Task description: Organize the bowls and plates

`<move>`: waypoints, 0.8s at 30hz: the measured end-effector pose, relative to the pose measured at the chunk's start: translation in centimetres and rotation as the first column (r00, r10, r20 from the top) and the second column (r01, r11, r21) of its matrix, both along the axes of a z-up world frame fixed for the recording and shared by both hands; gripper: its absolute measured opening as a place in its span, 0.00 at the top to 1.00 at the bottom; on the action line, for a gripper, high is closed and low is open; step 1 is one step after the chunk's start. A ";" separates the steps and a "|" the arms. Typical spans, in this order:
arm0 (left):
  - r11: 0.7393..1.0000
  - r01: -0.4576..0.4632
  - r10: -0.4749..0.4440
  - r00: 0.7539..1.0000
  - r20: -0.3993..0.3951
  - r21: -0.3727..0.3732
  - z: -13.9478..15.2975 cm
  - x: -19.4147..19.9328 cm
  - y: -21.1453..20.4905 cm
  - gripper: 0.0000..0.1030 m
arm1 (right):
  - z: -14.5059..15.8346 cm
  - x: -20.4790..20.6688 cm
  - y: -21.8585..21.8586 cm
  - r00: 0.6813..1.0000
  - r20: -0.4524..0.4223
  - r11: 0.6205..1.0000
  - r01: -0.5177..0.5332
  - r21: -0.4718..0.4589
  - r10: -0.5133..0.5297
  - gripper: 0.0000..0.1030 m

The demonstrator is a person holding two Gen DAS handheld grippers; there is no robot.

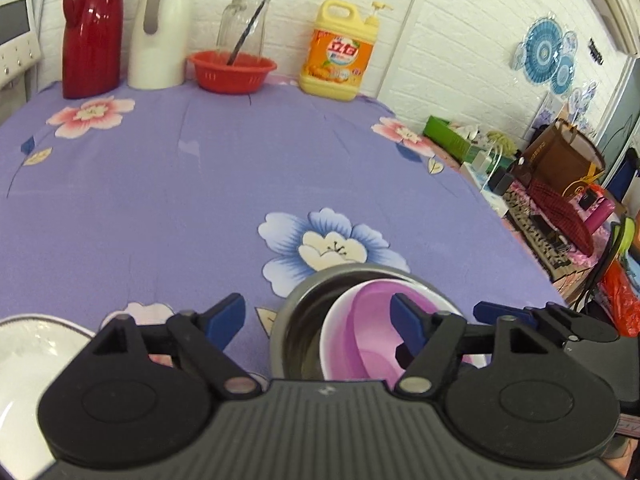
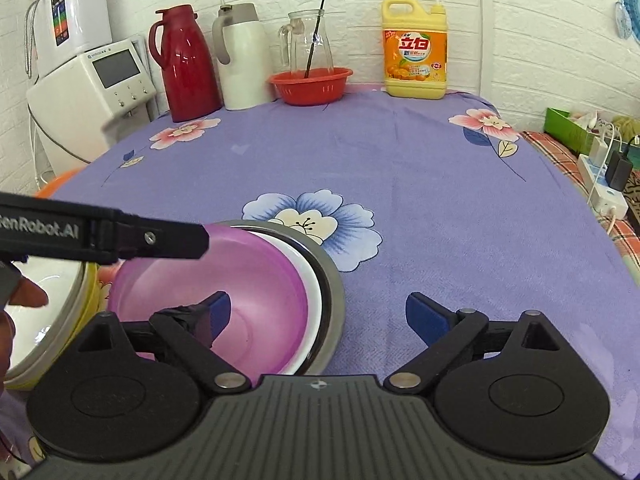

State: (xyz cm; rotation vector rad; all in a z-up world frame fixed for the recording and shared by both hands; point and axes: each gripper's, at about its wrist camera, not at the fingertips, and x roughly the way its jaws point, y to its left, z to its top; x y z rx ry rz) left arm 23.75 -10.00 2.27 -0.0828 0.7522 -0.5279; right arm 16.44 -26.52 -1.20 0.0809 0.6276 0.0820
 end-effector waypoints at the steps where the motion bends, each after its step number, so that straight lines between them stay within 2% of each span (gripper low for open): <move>1: 1.000 -0.002 0.002 1.000 0.002 0.014 -0.1 0.1 -0.1 0.29 | -0.2 0.1 0.0 1.000 -0.004 1.000 0.000 0.000 0.000 0.00; 13: 0.993 0.005 -0.004 1.000 -0.006 0.116 -1.7 0.9 -1.9 0.29 | -1.9 0.9 -0.3 0.999 -0.031 0.998 0.046 0.044 -0.045 0.00; 18: 0.994 0.024 -0.020 0.999 -0.031 0.109 -2.1 1.2 -2.3 0.28 | -1.9 0.7 -0.1 0.995 -0.043 0.994 0.092 0.053 -0.090 0.00; 24: 0.995 0.029 -0.024 0.999 -0.047 0.095 -2.1 1.3 -2.4 0.27 | -2.2 0.4 -0.4 0.997 -0.015 0.995 0.077 0.059 -0.076 0.00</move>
